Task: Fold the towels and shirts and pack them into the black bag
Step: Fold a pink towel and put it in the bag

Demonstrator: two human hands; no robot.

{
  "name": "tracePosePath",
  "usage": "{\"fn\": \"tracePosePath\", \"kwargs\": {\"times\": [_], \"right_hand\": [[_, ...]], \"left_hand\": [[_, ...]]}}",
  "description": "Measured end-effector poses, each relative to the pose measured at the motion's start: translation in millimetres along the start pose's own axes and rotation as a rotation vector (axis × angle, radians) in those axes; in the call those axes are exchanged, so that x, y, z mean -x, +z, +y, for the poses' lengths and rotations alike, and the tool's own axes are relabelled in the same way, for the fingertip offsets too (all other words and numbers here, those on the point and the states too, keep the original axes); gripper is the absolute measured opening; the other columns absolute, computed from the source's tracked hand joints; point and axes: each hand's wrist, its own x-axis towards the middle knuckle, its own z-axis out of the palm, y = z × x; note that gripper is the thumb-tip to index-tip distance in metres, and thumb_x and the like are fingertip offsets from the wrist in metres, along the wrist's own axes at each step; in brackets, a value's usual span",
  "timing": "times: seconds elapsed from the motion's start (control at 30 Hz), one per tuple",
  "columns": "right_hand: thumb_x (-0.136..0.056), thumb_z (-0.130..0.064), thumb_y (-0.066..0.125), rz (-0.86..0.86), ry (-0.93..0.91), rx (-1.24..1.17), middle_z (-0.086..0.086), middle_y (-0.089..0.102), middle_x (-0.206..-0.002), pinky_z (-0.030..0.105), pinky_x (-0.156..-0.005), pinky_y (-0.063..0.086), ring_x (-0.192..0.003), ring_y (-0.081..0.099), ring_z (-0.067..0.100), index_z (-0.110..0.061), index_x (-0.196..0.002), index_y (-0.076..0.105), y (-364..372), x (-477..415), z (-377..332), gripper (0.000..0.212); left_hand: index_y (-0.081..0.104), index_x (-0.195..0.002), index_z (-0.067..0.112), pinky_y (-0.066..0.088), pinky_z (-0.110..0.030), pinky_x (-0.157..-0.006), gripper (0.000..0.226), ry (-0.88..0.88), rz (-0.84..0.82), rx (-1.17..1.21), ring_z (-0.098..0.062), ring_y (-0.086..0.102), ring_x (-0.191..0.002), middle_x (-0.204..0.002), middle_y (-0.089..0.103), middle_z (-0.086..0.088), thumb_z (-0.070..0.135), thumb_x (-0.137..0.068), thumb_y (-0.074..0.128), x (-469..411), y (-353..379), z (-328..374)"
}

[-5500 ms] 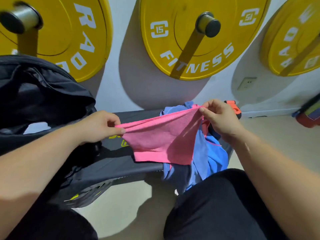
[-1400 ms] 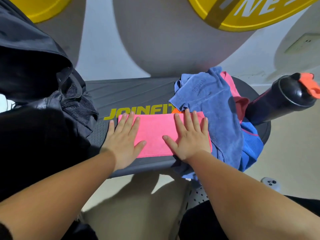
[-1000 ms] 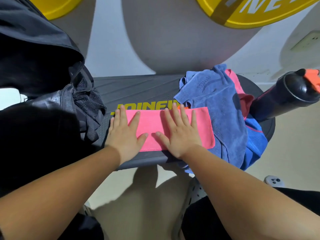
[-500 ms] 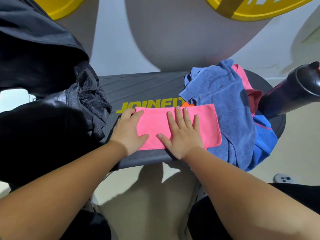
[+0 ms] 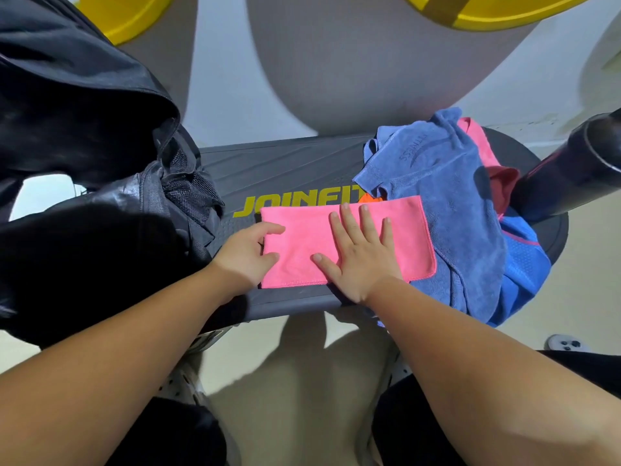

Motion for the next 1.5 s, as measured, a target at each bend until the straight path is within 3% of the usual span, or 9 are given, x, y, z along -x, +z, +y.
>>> {"fn": "tracePosePath", "kwargs": {"times": [0.13,0.47,0.67,0.77,0.97,1.13,1.27,1.33,1.5], "right_hand": [[-0.090,-0.077,0.005,-0.021,0.004,0.006,-0.005,-0.021,-0.164,0.061,-0.117,-0.012,-0.150,-0.022,0.029,-0.027,-0.158,-0.010,0,-1,1,0.086],[-0.097,-0.060,0.042,-0.423,-0.154,-0.098,0.004,0.009,-0.167,0.039,-0.122,0.016,-0.152,0.013,0.027,-0.014,-0.157,0.018,-87,-17,29,0.079],[-0.094,-0.006,0.053,-0.325,-0.063,-0.297,0.004,0.058,-0.092,0.028,-0.069,0.036,-0.093,0.053,0.026,-0.013,-0.088,0.058,-143,-4,100,0.010],[-0.092,0.000,0.060,-0.440,0.135,-0.975,-0.002,0.069,-0.108,0.027,-0.088,0.054,-0.101,0.065,0.020,-0.018,-0.120,0.063,-135,19,138,0.033],[-0.092,0.012,0.053,-0.496,0.192,-1.220,0.000,0.074,-0.112,0.043,-0.106,0.048,-0.115,0.065,0.023,-0.020,-0.142,0.040,-126,25,171,0.060],[-0.090,0.011,0.042,-0.501,0.166,-1.036,0.008,0.076,-0.105,0.035,-0.087,0.058,-0.093,0.073,0.023,-0.025,-0.133,0.051,-127,18,161,0.057],[-0.093,-0.017,0.054,0.066,-0.038,-0.487,0.001,0.068,-0.105,0.035,-0.088,0.050,-0.099,0.064,0.022,-0.023,-0.123,0.067,-123,8,149,0.033],[-0.097,-0.036,0.052,0.224,-0.175,-0.229,0.003,0.055,-0.134,0.044,-0.103,0.041,-0.126,0.049,0.028,-0.026,-0.139,0.055,-111,6,136,0.043],[-0.098,-0.064,0.021,-0.097,-0.257,0.245,-0.009,-0.012,-0.166,0.060,-0.118,-0.010,-0.152,-0.016,0.028,-0.028,-0.159,-0.006,-70,13,122,0.075]], "left_hand": [[0.056,-0.136,0.017,0.046,-0.037,-0.077,0.056,0.053,0.040,-0.086,-0.031,0.059,-0.082,-0.101,0.057,-0.037,-0.005,-0.086,0.062,6,-4,9],[0.046,-0.147,0.017,0.038,-0.027,-0.105,0.070,0.179,0.027,-0.222,-0.032,0.056,-0.119,-0.143,0.049,-0.006,0.007,-0.082,0.070,23,-19,75],[0.045,-0.147,0.020,0.032,-0.018,-0.096,0.073,0.252,-0.003,-0.215,-0.021,0.051,-0.128,-0.143,0.048,-0.002,0.016,-0.081,0.075,14,27,136],[0.051,-0.141,0.011,0.031,-0.021,-0.100,0.066,0.279,-0.044,-0.229,-0.025,0.047,-0.131,-0.140,0.051,-0.011,0.014,-0.079,0.075,0,67,155],[0.043,-0.148,0.014,0.032,-0.028,-0.112,0.073,0.203,-0.104,-0.286,-0.024,0.040,-0.139,-0.150,0.043,-0.011,0.024,-0.082,0.074,-24,133,162],[0.044,-0.140,0.042,0.049,-0.039,-0.099,0.053,0.223,-0.079,-0.092,-0.027,0.066,-0.105,-0.133,0.061,-0.004,0.026,-0.091,0.059,-24,144,156],[0.059,-0.127,0.021,0.047,-0.042,-0.097,0.038,0.369,0.165,-0.184,-0.029,0.061,-0.110,-0.122,0.063,-0.005,0.012,-0.091,0.055,-23,123,137],[0.061,-0.125,0.018,0.043,-0.045,-0.100,0.036,0.437,0.313,-0.425,-0.032,0.054,-0.117,-0.128,0.060,-0.004,0.023,-0.090,0.057,-22,112,125],[0.015,-0.158,0.023,0.008,-0.056,-0.120,0.070,0.262,0.088,-0.709,-0.027,0.004,-0.152,-0.167,-0.002,-0.002,0.051,-0.099,0.041,-17,114,96]]}}
